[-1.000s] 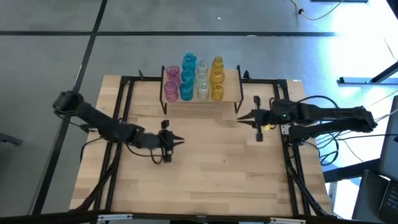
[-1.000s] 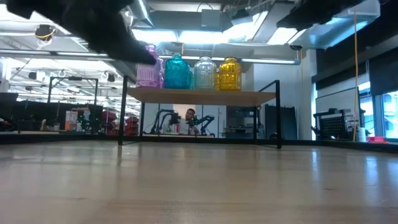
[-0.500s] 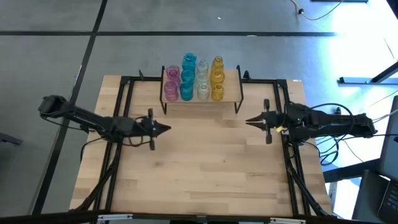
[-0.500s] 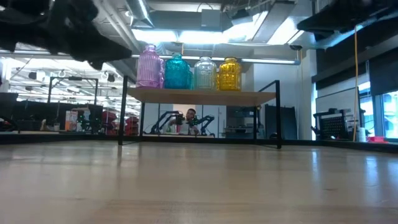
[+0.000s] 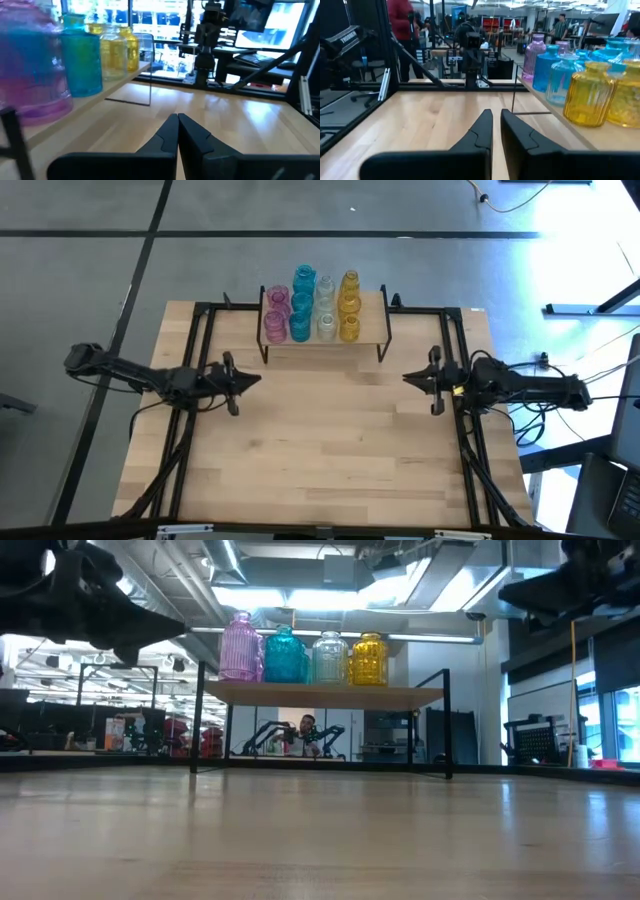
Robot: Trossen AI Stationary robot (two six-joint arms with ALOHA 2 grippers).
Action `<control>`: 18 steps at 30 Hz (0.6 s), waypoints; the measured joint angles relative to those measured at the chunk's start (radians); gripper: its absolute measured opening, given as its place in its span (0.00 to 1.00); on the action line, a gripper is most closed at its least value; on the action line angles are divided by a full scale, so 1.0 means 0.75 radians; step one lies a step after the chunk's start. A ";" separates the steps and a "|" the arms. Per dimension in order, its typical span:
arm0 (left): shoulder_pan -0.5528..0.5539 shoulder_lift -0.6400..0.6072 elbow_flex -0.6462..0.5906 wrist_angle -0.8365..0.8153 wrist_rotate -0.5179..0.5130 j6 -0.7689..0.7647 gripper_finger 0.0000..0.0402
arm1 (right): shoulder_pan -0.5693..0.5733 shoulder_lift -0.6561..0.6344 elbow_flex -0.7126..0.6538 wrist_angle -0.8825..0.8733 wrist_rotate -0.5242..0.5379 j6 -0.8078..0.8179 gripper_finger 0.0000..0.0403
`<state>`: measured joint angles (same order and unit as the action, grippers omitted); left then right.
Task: Sort vases onto shelf
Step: Return to Home Position
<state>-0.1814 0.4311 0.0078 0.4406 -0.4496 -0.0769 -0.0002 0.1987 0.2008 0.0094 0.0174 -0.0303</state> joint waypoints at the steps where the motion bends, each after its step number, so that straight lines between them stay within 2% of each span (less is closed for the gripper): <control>1: 0.000 -0.025 0.000 -0.027 -0.005 -0.006 0.00 | 0.000 -0.014 -0.032 0.022 0.000 0.001 0.05; 8: -0.009 -0.162 0.000 -0.166 -0.003 -0.035 0.01 | 0.000 -0.068 -0.250 0.228 0.060 0.081 0.05; 18: -0.095 -0.367 0.000 -0.377 -0.003 -0.043 0.01 | 0.000 -0.079 -0.258 0.088 0.081 0.104 0.05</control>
<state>-0.2529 0.1558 0.0078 0.1576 -0.4515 -0.1089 -0.0002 0.1394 0.0071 0.0755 0.0783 0.0475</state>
